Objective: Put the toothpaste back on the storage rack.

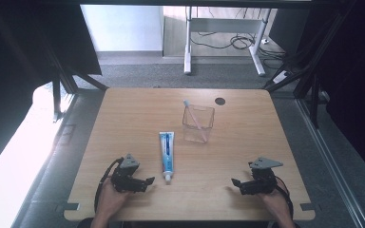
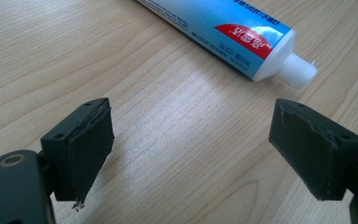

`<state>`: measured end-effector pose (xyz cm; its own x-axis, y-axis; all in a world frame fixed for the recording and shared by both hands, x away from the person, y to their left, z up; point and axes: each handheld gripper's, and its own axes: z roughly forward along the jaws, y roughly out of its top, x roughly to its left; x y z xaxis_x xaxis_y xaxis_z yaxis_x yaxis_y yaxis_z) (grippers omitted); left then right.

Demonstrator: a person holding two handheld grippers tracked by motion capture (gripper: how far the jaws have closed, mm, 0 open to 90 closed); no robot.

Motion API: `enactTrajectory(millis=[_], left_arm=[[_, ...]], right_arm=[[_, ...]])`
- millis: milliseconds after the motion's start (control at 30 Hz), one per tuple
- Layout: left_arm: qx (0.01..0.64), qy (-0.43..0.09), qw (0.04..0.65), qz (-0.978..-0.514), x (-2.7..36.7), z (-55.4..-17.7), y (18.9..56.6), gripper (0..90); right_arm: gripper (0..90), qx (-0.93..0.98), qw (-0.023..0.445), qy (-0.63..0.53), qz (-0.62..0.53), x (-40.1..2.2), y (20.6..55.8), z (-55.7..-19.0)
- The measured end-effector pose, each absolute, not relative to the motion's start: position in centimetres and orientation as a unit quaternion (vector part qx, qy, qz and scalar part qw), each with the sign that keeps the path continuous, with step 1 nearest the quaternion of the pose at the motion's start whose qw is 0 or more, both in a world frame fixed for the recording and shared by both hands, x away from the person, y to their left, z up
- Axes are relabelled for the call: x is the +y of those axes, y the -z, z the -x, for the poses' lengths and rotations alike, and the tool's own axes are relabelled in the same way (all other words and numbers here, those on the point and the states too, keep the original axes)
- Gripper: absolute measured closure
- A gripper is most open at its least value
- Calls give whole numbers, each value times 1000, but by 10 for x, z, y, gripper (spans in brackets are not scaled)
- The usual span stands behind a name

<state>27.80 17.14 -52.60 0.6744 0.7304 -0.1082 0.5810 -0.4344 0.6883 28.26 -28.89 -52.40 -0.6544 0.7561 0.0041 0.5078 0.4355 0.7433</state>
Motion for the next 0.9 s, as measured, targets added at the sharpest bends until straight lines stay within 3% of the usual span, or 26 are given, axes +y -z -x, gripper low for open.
enactTrajectory(millis=[133,267,500,900], left_arm=[[383,-103,352,-848,168,-278,523,148],[384,-99,353,-847,166,-278,520,212],[395,-70,380,-834,168,-280,515,435],[378,-69,370,-846,155,-286,504,759]], right_arm=[[34,832,170,-367,-380,-290,525,-283],[36,829,170,-370,-382,-294,524,-283],[37,829,169,-371,-384,-296,526,-284],[45,823,177,-375,-389,-300,524,-283]])
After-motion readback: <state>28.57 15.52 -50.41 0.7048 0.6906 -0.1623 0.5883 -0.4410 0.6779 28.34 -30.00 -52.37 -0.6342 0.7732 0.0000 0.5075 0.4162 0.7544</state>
